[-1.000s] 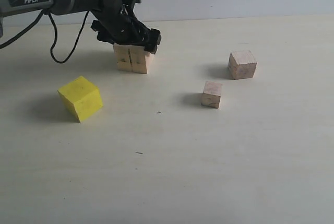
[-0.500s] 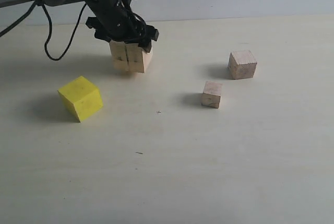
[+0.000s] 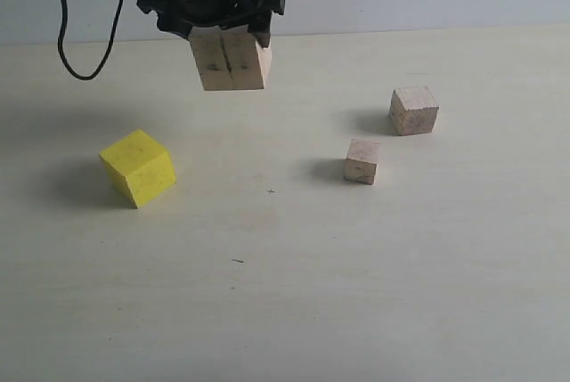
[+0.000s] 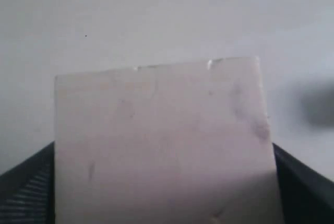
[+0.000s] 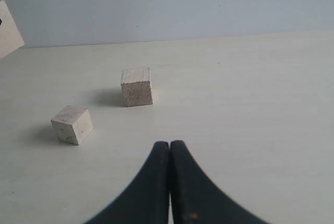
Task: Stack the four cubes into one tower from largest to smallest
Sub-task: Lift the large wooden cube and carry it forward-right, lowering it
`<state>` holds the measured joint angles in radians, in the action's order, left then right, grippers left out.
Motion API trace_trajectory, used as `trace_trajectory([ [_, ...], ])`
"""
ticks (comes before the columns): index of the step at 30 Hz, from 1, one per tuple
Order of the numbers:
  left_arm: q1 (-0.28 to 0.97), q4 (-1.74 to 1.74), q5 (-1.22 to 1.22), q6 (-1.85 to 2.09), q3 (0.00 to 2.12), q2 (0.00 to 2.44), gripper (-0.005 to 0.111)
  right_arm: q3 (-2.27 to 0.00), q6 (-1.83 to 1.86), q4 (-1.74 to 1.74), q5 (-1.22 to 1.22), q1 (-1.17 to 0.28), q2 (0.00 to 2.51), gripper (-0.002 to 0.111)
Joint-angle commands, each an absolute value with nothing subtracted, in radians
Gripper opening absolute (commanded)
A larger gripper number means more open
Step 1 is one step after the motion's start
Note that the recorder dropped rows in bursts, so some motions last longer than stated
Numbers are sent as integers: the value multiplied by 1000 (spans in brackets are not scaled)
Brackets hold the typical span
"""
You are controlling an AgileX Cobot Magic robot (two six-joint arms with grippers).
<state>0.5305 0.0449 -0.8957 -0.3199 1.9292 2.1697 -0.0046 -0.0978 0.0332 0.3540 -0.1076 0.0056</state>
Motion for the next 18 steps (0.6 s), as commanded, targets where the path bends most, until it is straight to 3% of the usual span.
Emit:
trace_trajectory([
  [1, 608, 181, -941, -437, 1930, 2135, 2, 0, -98, 33, 343, -104, 0, 0],
  [8, 730, 360, -1046, -662, 1930, 2118, 2, 0, -98, 33, 343, -104, 0, 0],
  [18, 777, 358, -1133, -798, 1853, 2101, 2, 0, -98, 33, 343, -104, 0, 0],
])
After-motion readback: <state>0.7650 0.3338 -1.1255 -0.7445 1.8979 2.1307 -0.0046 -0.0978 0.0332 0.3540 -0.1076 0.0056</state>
